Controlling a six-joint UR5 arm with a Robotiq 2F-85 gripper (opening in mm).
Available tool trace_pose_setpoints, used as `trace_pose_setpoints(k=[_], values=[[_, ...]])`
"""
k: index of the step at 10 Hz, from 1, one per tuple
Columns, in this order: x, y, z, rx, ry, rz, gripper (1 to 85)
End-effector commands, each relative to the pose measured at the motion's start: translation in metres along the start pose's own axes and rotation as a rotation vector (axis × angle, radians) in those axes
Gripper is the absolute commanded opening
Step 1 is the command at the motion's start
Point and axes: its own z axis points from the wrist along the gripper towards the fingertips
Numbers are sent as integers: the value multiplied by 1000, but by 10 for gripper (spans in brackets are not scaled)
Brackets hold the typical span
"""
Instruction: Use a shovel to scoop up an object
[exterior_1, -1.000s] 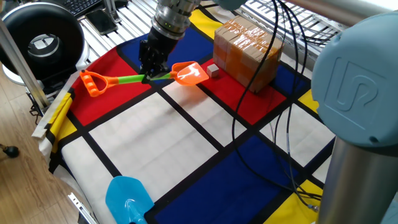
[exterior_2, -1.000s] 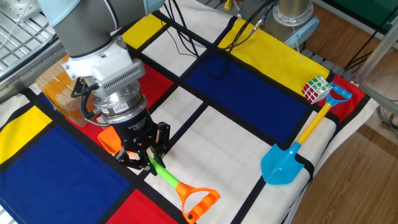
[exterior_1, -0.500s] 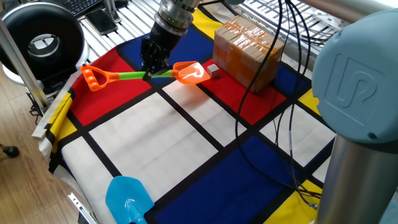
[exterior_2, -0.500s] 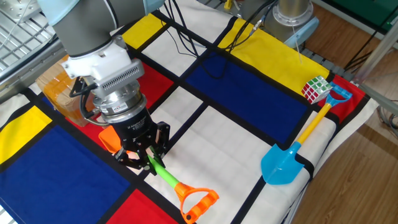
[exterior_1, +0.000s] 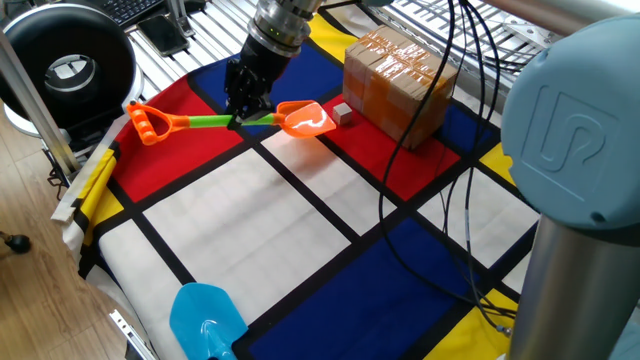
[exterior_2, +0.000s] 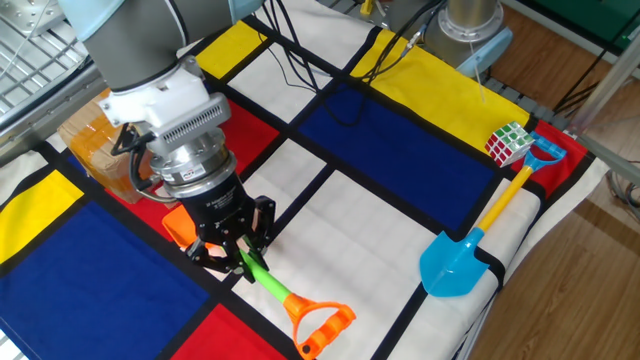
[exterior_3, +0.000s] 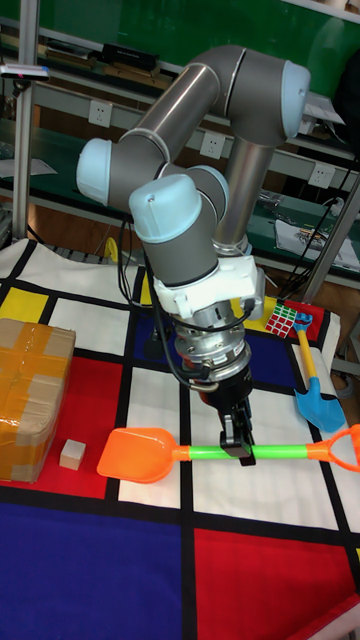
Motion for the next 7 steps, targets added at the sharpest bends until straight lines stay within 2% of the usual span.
trace_pose_setpoints(k=[1, 4, 7], values=[[11, -2, -2, -1, -18, -19, 10], [33, 1, -2, -7, -16, -42, 10], [34, 0, -2, -5, -13, -32, 10]])
